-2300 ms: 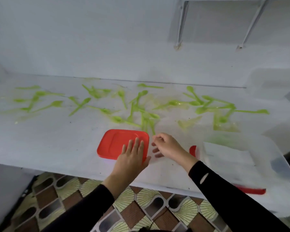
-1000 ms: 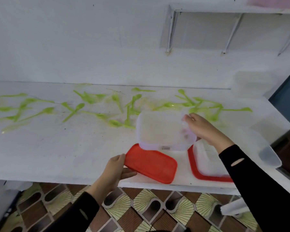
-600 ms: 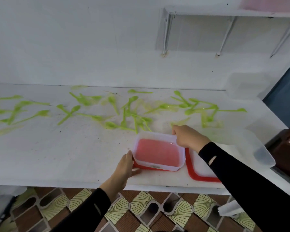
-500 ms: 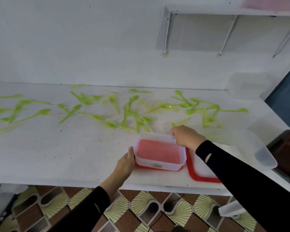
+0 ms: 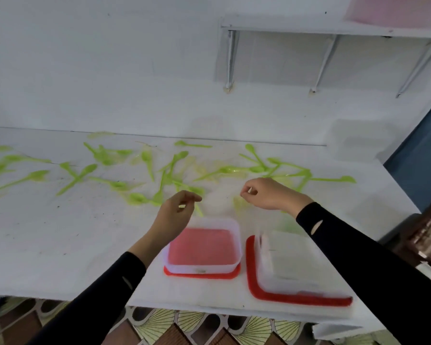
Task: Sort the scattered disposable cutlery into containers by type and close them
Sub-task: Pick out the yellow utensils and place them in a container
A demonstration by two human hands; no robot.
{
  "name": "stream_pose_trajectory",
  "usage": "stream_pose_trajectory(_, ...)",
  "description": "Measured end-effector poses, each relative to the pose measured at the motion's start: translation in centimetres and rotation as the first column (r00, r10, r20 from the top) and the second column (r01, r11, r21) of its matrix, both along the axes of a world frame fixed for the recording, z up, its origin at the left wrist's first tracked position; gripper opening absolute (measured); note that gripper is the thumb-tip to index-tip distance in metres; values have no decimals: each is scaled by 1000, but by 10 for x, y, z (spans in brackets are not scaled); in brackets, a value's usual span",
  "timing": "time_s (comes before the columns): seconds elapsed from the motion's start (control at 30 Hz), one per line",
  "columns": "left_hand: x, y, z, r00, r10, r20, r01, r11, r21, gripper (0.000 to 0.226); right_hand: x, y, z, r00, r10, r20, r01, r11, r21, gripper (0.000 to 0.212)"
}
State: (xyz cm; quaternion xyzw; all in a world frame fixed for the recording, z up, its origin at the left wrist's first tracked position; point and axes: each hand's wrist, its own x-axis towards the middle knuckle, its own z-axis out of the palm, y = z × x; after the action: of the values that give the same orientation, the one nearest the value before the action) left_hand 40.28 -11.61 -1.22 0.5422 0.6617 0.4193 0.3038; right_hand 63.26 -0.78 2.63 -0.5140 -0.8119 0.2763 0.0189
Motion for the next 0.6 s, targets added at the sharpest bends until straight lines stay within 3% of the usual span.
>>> stream_pose_trajectory(0.13,53,42,7,991,-129,15,129,991,29,26,61,34,5,998,-38,-42,36,997,-66,14)
stream_pose_trajectory(0.33,142,117,8,974,-224,-44,221,974,-53,9,158,84,2,994,-102,49,107,989,-102,17)
stream_pose_trajectory(0.43,174,149,7,936,-325,-137,298,937,-184,14,188,103,-7,991,-85,107,96,989,-109,24)
stream_pose_trajectory(0.5,192,169,2,880,-407,-244,311,883,-353,24,196,113,-15,986,-48,161,63,994,-89,24)
stream_pose_trajectory(0.57,209,186,-6,769,-481,-421,224,820,-527,36,198,121,-29,979,-34,202,59,991,-121,19)
stream_pose_trajectory(0.6,216,191,-9,706,-501,-500,160,801,-577,42,196,122,-36,974,-28,224,68,983,-171,26)
